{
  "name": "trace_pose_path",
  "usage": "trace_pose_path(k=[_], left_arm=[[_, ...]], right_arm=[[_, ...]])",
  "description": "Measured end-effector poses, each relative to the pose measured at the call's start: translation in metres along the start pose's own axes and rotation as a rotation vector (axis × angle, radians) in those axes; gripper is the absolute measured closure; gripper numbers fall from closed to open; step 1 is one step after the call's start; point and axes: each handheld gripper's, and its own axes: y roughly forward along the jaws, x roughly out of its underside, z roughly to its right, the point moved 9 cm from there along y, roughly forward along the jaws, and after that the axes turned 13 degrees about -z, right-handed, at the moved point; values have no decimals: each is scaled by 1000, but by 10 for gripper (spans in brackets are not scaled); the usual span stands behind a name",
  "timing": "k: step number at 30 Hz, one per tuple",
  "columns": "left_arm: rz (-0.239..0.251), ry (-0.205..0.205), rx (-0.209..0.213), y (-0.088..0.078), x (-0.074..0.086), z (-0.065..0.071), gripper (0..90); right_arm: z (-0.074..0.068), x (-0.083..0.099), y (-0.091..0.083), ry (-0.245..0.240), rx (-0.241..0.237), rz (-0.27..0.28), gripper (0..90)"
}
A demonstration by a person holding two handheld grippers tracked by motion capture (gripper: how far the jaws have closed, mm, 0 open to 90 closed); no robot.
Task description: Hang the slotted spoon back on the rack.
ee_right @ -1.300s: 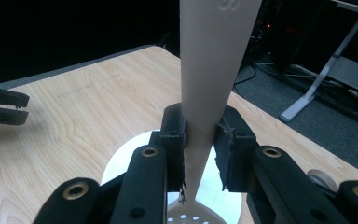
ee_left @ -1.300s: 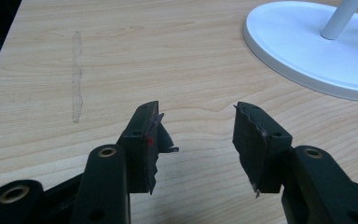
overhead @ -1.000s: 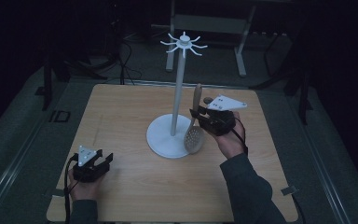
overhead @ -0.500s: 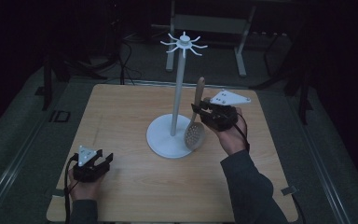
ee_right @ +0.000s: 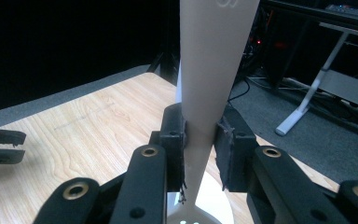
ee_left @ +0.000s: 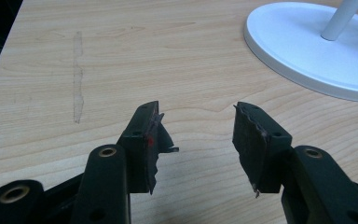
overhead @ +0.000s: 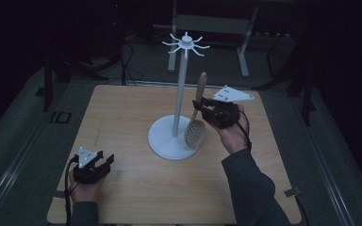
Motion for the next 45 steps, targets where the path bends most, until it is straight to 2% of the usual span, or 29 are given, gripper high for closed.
trace_pose_path(k=[27, 45], left_arm=[[2, -10, -7, 0, 0, -1, 515], [0, -11, -7, 1, 0, -1, 515]], right_arm=[[5, -20, -7, 28, 6, 36, 742], [11, -38, -14, 20, 37, 44, 742]])
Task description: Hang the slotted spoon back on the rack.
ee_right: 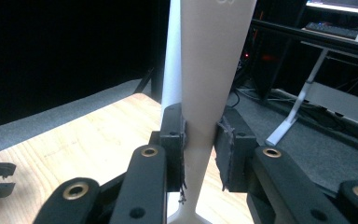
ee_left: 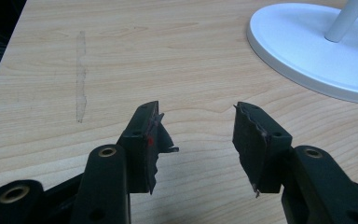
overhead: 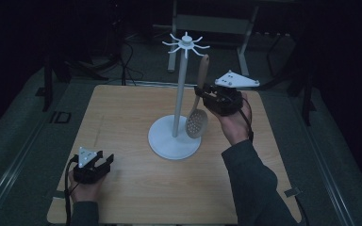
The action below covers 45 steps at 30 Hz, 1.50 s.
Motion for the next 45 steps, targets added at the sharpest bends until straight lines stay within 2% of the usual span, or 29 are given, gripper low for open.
trace_pose_path(k=[7, 16, 45], left_arm=[[-1, 0, 1, 0, 0, 0, 515], [3, -3, -1, 0, 0, -1, 515], [6, -2, -3, -1, 0, -2, 515]], right_arm=[[3, -5, 0, 9, 9, -7, 742], [1, -6, 6, -5, 10, -25, 742], [-1, -8, 16, 10, 5, -33, 742]])
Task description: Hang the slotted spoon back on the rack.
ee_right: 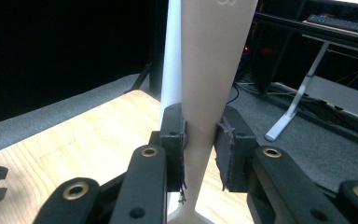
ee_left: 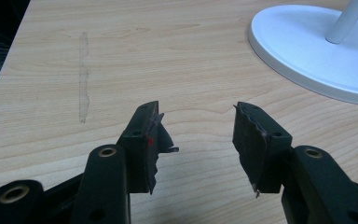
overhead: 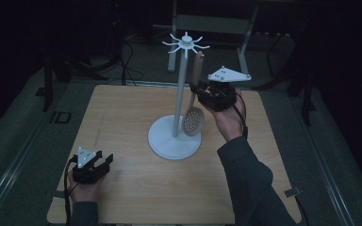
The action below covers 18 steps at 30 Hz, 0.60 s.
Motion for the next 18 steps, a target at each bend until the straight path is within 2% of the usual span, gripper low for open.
trace_pose_path(k=[14, 18], left_arm=[[0, 0, 1, 0, 0, 0, 515], [-1, 0, 1, 0, 0, 0, 515]], right_arm=[[-2, -6, 9, 12, -7, -16, 741], [-4, -6, 9, 8, -27, -13, 695]])
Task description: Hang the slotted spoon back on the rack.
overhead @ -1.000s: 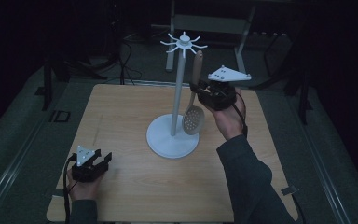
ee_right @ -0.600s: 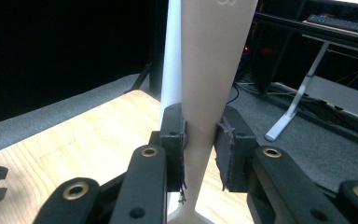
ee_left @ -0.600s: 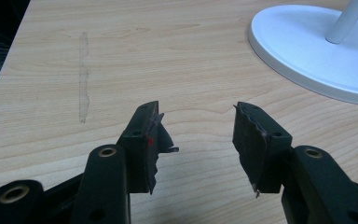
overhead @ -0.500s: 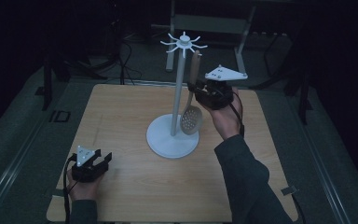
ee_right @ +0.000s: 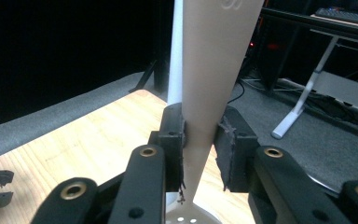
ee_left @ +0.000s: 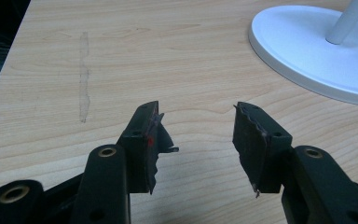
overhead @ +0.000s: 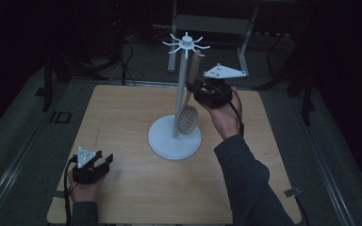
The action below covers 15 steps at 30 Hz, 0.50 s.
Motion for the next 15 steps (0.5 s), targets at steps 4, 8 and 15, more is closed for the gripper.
trace_pose_path(k=[4, 8, 15], left_arm=[[-3, 2, -1, 0, 0, 0, 514], [-3, 1, -1, 1, 0, 1, 514], [-3, 1, -1, 1, 0, 1, 514]], right_arm=[[-1, -2, -4, 6, -7, 17, 582], [-3, -1, -5, -3, -13, 17, 442], [0, 3, -4, 35, 9, 5, 229]])
